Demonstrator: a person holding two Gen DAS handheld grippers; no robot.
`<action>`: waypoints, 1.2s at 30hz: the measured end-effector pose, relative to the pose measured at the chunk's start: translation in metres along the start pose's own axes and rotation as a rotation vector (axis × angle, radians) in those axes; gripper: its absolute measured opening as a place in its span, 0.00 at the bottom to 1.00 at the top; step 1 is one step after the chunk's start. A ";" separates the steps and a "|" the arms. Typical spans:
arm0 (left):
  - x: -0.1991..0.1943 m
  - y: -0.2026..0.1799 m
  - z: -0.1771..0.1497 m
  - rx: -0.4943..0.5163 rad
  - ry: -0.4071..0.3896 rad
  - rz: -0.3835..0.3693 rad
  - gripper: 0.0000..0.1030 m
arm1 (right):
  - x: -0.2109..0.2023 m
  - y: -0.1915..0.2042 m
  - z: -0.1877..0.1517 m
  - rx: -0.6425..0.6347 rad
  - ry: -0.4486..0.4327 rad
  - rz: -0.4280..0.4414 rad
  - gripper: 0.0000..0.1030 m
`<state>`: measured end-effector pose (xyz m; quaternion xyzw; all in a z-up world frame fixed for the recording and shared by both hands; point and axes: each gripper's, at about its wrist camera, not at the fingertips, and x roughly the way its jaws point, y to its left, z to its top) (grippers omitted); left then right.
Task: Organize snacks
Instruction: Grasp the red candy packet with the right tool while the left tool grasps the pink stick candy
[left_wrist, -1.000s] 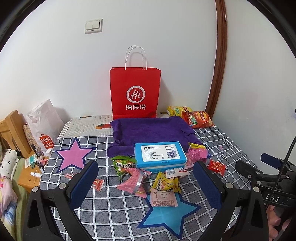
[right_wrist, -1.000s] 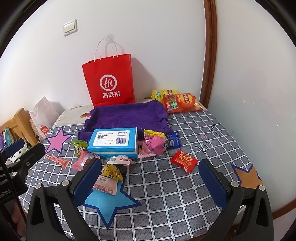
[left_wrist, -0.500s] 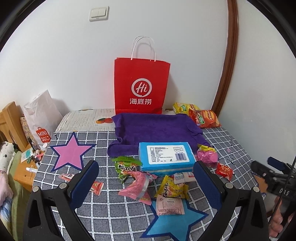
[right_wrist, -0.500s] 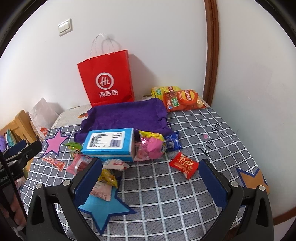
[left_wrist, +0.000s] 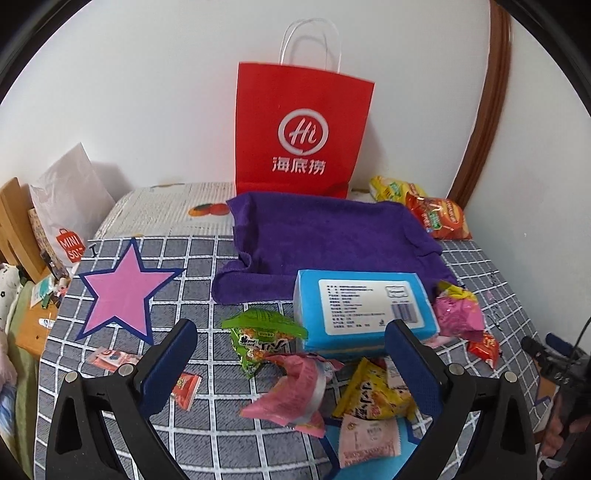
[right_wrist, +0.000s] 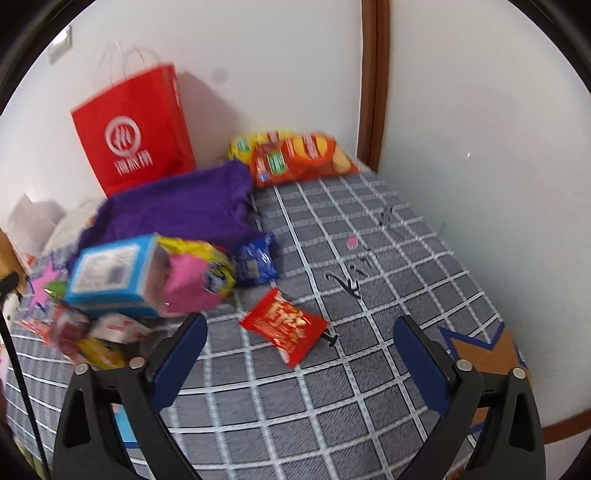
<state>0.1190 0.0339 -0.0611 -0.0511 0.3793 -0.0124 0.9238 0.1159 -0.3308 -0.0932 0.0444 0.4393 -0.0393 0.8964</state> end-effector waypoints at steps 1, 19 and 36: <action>0.004 0.001 0.001 0.000 0.005 0.004 0.99 | 0.010 -0.002 -0.002 -0.006 0.014 0.006 0.93; 0.043 0.035 -0.004 -0.045 0.087 0.079 0.99 | 0.109 0.012 -0.013 -0.182 0.075 0.014 0.88; 0.043 0.099 -0.027 -0.143 0.140 0.175 0.95 | 0.093 0.037 -0.031 -0.140 0.038 0.011 0.43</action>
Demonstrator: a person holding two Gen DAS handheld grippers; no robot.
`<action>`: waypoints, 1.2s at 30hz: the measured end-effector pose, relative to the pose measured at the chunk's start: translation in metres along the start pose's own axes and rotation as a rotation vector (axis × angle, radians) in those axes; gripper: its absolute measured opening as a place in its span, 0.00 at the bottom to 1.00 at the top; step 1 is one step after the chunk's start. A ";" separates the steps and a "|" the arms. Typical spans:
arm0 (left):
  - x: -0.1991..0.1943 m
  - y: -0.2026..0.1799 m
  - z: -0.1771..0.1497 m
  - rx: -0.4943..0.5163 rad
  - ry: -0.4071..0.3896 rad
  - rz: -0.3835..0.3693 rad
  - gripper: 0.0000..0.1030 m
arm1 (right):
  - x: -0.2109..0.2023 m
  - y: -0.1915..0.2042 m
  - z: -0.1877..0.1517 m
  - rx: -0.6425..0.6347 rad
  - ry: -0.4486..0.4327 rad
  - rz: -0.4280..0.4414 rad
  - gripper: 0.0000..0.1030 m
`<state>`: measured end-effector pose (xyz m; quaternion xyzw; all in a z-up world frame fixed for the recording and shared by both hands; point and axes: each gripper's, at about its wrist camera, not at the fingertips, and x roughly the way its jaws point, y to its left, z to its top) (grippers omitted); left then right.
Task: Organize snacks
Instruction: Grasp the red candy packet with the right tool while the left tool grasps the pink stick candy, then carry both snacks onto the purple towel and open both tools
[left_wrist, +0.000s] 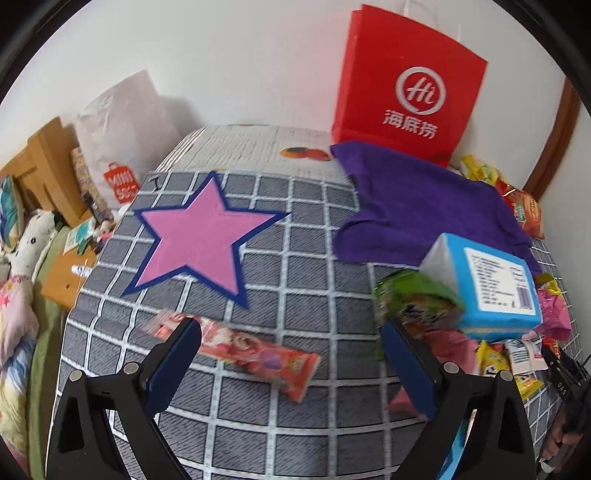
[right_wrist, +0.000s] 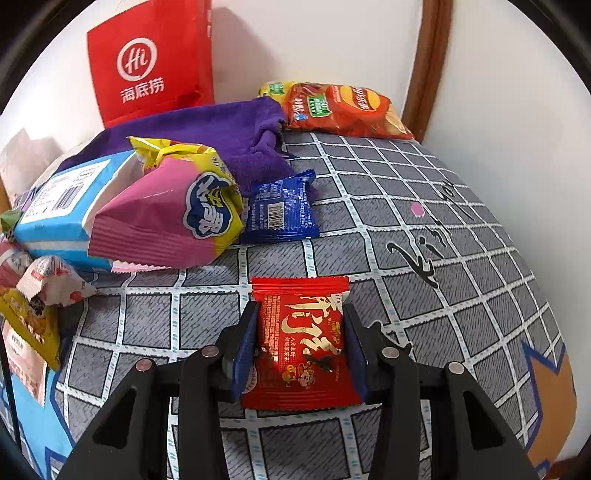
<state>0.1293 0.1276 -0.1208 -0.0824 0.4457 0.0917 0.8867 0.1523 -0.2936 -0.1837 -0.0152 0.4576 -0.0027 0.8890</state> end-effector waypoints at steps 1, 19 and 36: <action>0.001 0.003 -0.001 -0.004 0.000 0.006 0.95 | 0.000 -0.001 0.000 0.007 0.001 -0.001 0.43; 0.047 0.026 -0.009 -0.087 0.079 0.038 0.78 | 0.001 -0.002 0.000 0.011 0.003 0.001 0.43; 0.039 0.024 -0.003 -0.045 0.038 -0.012 0.19 | -0.002 -0.002 -0.001 0.023 0.002 -0.011 0.40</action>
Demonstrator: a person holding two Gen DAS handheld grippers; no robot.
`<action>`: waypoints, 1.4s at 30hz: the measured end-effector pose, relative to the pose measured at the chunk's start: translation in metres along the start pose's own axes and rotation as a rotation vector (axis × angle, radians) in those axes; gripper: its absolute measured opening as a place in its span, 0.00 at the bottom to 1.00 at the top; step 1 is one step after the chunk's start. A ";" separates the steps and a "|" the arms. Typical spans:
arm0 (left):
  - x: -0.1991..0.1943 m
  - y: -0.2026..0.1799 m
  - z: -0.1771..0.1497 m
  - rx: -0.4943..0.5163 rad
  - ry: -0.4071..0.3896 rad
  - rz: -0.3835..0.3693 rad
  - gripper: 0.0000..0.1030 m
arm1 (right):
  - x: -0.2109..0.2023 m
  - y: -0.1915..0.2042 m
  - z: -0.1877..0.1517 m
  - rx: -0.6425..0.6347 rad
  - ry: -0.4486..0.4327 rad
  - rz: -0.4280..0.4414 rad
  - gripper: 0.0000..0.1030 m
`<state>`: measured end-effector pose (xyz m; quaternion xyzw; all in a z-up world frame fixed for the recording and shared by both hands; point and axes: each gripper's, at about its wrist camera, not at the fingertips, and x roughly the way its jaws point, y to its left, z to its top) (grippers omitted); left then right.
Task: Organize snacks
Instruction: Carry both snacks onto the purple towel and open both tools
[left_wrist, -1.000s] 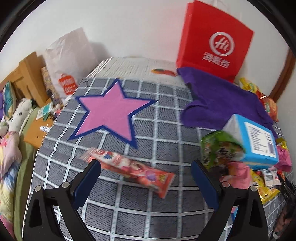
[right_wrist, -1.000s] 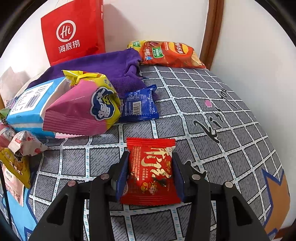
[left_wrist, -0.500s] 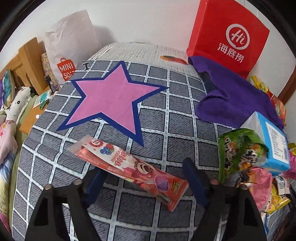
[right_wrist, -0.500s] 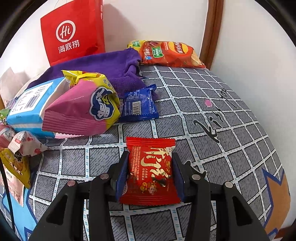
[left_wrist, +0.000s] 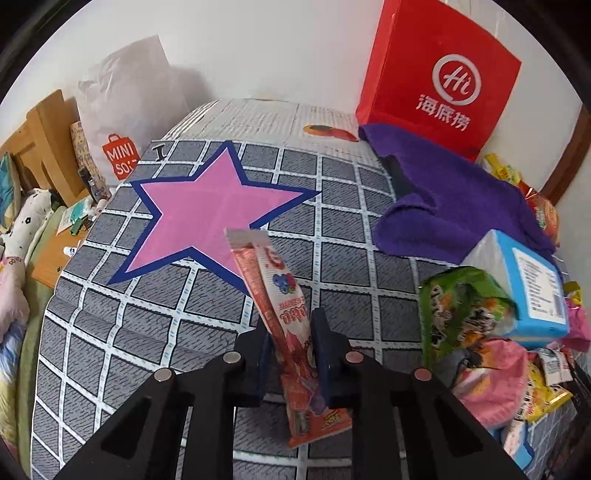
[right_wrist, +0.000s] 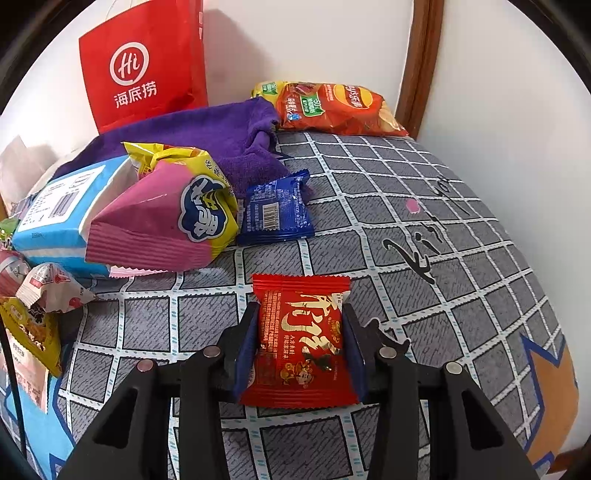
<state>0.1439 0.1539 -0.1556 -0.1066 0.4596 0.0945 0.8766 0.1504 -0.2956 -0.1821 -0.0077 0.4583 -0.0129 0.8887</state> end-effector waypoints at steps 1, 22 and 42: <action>-0.004 0.001 0.000 0.000 -0.003 -0.006 0.18 | -0.001 0.000 0.000 0.006 0.005 0.007 0.40; -0.096 -0.067 0.060 0.126 -0.177 -0.088 0.18 | -0.094 0.004 0.084 0.022 -0.158 0.041 0.40; -0.033 -0.135 0.148 0.224 -0.173 -0.105 0.18 | -0.028 0.056 0.217 -0.029 -0.167 0.216 0.40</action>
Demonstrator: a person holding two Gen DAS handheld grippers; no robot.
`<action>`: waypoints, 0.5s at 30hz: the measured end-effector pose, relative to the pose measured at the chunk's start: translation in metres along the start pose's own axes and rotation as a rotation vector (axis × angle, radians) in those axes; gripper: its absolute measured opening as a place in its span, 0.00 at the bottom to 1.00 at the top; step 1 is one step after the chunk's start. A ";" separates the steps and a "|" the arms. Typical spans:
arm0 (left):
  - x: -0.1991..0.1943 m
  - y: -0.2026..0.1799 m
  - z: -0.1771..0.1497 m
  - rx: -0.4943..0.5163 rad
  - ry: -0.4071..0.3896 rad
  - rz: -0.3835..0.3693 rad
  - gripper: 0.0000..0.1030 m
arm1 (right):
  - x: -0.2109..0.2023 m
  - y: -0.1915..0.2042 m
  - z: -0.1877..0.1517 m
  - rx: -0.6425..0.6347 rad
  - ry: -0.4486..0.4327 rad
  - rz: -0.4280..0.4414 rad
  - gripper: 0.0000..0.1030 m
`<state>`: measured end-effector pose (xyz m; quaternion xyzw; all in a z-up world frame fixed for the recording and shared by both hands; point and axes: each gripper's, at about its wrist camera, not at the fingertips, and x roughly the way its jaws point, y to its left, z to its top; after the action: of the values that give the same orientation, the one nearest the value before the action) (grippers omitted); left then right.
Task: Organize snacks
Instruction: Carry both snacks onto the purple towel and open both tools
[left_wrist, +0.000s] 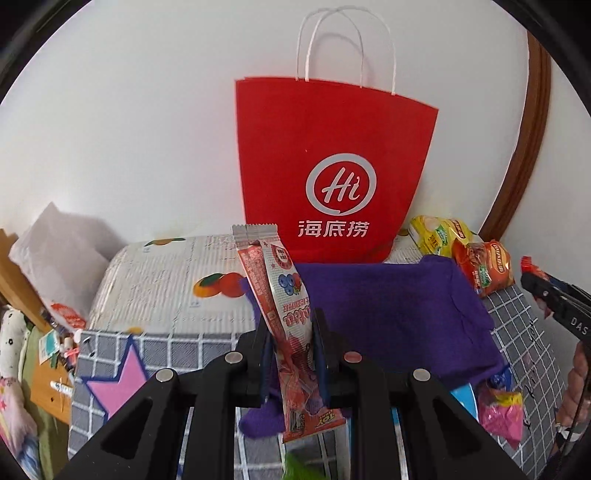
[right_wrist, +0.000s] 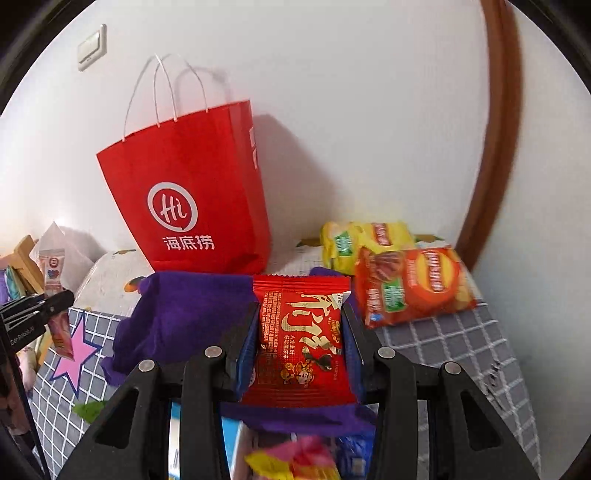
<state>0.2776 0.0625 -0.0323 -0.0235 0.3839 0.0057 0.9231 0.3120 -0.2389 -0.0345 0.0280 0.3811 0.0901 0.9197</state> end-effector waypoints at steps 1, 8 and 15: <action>0.007 -0.001 0.003 0.005 0.005 0.001 0.18 | 0.006 0.000 0.001 0.003 0.006 0.005 0.40; 0.047 -0.001 0.024 0.013 0.020 0.006 0.18 | 0.060 0.000 0.025 -0.017 0.054 0.030 0.40; 0.087 -0.005 0.029 0.007 0.059 -0.029 0.18 | 0.098 0.002 0.032 -0.052 0.081 0.051 0.40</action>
<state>0.3593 0.0580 -0.0736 -0.0261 0.4106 -0.0095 0.9114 0.4022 -0.2176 -0.0796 0.0099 0.4148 0.1246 0.9013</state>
